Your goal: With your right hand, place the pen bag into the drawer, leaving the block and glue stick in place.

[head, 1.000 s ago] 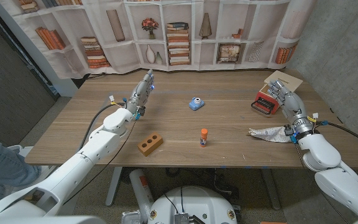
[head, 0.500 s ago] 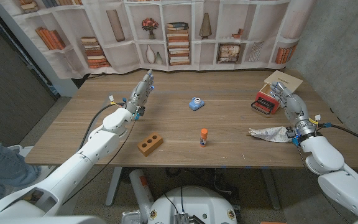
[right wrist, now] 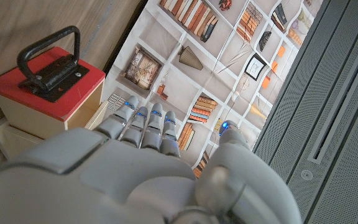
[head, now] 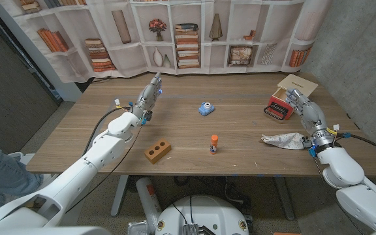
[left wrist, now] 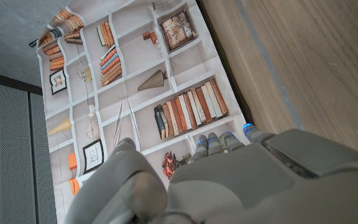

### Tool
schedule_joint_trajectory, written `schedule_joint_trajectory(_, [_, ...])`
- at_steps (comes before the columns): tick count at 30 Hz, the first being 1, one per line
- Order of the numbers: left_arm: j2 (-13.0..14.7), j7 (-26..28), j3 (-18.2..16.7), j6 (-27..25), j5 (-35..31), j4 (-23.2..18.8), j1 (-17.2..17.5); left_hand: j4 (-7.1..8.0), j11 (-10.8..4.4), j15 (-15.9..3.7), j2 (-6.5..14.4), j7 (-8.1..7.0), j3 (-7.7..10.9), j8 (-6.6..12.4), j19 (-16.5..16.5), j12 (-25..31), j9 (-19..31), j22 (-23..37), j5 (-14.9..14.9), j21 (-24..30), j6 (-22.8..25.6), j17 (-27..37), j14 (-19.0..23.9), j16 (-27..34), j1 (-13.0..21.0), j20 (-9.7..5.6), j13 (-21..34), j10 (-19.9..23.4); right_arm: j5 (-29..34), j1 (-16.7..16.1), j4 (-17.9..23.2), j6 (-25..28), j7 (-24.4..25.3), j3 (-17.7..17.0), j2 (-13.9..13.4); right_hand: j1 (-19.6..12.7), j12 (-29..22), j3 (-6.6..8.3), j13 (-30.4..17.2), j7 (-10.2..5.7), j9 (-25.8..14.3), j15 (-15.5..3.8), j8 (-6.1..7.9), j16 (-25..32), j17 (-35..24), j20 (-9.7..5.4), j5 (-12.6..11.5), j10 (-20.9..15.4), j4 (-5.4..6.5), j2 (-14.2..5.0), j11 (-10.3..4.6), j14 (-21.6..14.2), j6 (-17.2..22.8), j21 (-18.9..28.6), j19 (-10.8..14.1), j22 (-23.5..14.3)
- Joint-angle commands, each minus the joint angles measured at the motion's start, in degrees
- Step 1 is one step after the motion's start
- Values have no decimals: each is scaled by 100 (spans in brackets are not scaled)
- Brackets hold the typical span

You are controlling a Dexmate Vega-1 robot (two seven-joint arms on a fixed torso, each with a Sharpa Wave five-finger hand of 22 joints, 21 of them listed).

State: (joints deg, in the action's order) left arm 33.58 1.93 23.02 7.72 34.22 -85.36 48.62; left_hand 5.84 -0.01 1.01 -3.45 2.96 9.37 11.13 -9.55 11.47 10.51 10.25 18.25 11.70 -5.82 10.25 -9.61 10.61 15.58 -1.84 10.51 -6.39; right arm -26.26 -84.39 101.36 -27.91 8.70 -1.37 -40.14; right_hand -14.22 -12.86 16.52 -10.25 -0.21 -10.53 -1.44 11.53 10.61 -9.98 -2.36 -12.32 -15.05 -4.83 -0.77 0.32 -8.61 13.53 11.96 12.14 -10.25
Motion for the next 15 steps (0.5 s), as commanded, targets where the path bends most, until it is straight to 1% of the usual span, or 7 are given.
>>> schedule_joint_trajectory(1, [-26,-14,78,-64,-72,6,-79,-9,5,-1,29,-5,-6,29,-337,26,24,27,-15,-5,45,14,-34,10,20,-123,26,16,101,-229,82,-80,7,-150,89,-72,-6,17,-32,17,-31,-15,-1,4,-29,-183,-53,-30,-22,-19,1,-61,50,-3,39,-28])
schedule_joint_trajectory(9, [-76,-50,113,-34,-84,83,-123,-11,8,-2,35,-12,-12,28,-339,27,24,27,-16,-5,44,14,-36,8,26,-123,26,21,225,-433,182,-84,44,-293,121,-71,-3,15,-32,16,-32,-17,-3,3,-29,-184,-52,-33,-25,-20,-16,-62,53,-5,39,-28])
schedule_joint_trajectory(15, [-93,-78,128,-20,-89,130,-146,-13,8,0,40,-5,-16,28,-338,26,24,27,-16,-4,47,14,-34,8,32,-127,26,21,424,-564,294,-14,173,-396,181,-71,0,13,-33,10,-32,-16,-6,1,-29,-185,-52,-37,-29,-22,-18,-62,55,-8,41,-28])
